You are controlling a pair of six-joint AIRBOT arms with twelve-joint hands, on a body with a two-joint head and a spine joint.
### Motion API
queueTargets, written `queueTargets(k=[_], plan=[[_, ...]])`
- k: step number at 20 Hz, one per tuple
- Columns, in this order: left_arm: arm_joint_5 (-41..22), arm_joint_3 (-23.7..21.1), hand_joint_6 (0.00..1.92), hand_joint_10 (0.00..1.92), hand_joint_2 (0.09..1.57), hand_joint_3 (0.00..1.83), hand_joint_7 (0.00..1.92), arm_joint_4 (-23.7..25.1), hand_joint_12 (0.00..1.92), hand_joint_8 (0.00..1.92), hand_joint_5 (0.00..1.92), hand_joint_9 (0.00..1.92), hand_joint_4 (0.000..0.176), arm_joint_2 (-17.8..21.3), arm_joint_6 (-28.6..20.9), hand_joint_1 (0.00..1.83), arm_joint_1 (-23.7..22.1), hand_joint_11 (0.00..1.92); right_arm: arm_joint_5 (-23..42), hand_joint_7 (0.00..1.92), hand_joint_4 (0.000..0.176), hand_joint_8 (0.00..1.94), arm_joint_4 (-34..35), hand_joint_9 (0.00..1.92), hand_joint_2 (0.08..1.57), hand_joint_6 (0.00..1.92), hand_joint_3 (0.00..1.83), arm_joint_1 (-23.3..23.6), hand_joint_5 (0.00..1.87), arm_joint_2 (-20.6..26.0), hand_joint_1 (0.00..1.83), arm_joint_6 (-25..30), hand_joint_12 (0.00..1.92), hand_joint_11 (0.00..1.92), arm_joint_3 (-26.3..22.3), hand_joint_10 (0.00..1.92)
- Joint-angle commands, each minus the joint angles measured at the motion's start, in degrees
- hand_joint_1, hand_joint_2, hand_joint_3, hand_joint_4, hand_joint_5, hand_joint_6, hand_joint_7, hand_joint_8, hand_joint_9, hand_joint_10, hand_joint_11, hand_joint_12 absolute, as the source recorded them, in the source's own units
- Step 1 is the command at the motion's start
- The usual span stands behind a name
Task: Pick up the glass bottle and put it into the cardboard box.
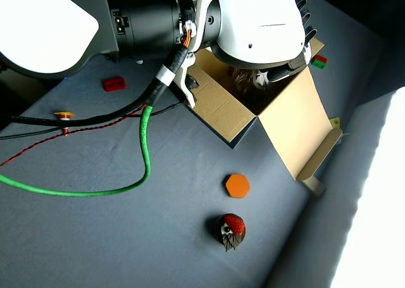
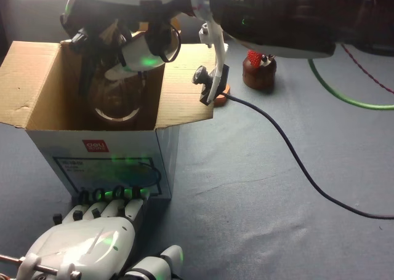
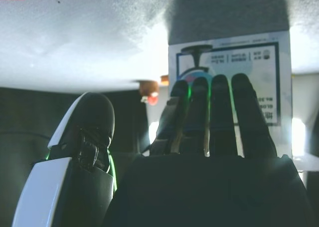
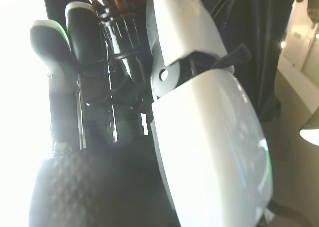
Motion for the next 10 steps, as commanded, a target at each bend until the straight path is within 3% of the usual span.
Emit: queueTargets(k=[1, 10], plan=[[-3.29, -0.06, 0.0, 0.0, 1.35, 0.01, 0.0, 4.17, 0.0, 0.0, 0.0, 0.0, 0.0, 0.18, -0.38, 0.0, -0.06, 0.0, 5.19, 1.05, 0.0, 0.9, 0.87, 0.88, 1.13, 1.13, 0.0, 0.49, 0.83, 0.05, 1.37, -0.96, 1.6, 0.73, -0.06, 1.3], [-3.29, -0.28, 0.0, 0.0, 1.36, 0.01, 0.0, 4.12, 0.0, 0.0, 0.0, 0.0, 0.0, 0.24, -0.56, 0.0, 0.08, 0.0, 5.15, 1.03, 0.0, 0.93, 0.92, 0.84, 1.14, 1.19, 0.0, 0.28, 0.8, -0.53, 1.37, -3.92, 1.62, 0.65, 0.2, 1.34]])
